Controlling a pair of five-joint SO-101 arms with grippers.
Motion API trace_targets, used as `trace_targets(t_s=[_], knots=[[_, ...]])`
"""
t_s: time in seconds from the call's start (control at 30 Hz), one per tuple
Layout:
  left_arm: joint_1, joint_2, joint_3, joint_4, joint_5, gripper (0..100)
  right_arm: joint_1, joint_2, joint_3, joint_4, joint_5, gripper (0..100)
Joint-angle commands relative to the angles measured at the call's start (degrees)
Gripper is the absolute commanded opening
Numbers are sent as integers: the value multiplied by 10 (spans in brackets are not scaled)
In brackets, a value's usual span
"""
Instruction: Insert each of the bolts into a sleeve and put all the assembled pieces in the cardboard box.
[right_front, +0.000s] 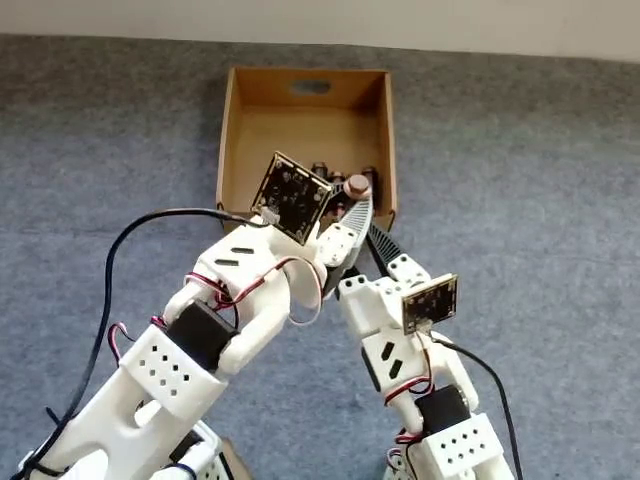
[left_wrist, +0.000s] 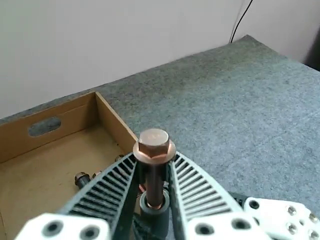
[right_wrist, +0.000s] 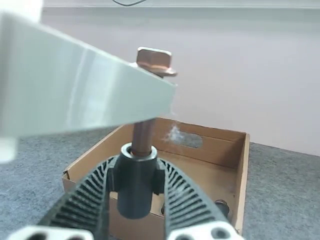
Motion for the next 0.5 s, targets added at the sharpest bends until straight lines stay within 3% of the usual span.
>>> trace_targets(t_s=[0.0, 0.1, 0.47], knots=[[7, -16, -34, 15, -3, 80, -3, -7, 9, -10, 4, 5], [7, -19, -32, 17, -3, 130, -3, -7, 9, -10, 4, 5], [7, -20, -54, 55, -3, 130, -3, -7, 9, -10, 4, 5]])
